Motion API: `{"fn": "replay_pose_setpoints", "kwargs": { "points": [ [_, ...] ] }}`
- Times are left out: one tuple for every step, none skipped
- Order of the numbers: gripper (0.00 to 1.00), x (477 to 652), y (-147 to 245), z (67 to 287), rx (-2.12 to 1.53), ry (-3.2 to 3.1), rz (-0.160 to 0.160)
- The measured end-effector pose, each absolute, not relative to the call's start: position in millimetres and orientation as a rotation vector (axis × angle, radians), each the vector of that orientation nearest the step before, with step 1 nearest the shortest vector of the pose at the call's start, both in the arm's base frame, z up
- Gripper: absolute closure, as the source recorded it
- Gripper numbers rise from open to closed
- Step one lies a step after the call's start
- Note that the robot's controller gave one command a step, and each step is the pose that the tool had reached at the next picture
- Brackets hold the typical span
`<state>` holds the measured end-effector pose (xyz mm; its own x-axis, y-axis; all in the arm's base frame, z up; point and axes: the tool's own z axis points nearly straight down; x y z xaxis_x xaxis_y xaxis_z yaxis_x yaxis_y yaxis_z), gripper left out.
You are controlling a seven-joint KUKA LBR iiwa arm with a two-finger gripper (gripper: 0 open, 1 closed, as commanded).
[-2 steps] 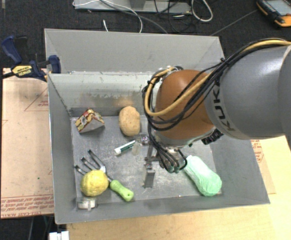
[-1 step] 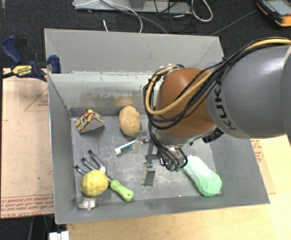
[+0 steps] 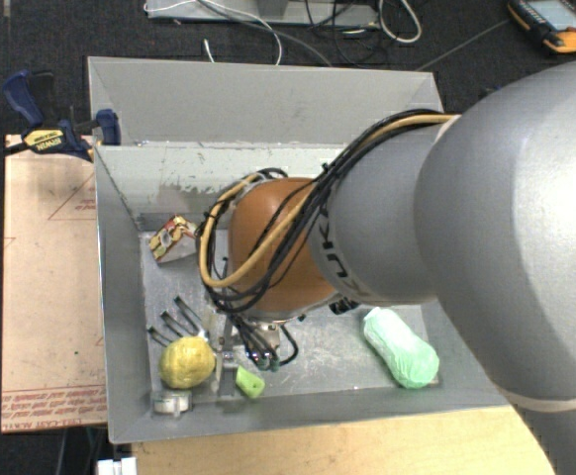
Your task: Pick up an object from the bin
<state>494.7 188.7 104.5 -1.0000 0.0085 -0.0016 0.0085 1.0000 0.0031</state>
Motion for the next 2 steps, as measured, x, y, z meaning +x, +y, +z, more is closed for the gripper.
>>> {"fn": "replay_pose_setpoints", "kwargs": {
  "points": [
    [0.00, 490.9, 202.2, 130.2, 0.113, 3.136, 0.001],
    [0.00, 482.1, 246.3, 106.1, -0.030, 3.139, 0.006]
  ]
}}
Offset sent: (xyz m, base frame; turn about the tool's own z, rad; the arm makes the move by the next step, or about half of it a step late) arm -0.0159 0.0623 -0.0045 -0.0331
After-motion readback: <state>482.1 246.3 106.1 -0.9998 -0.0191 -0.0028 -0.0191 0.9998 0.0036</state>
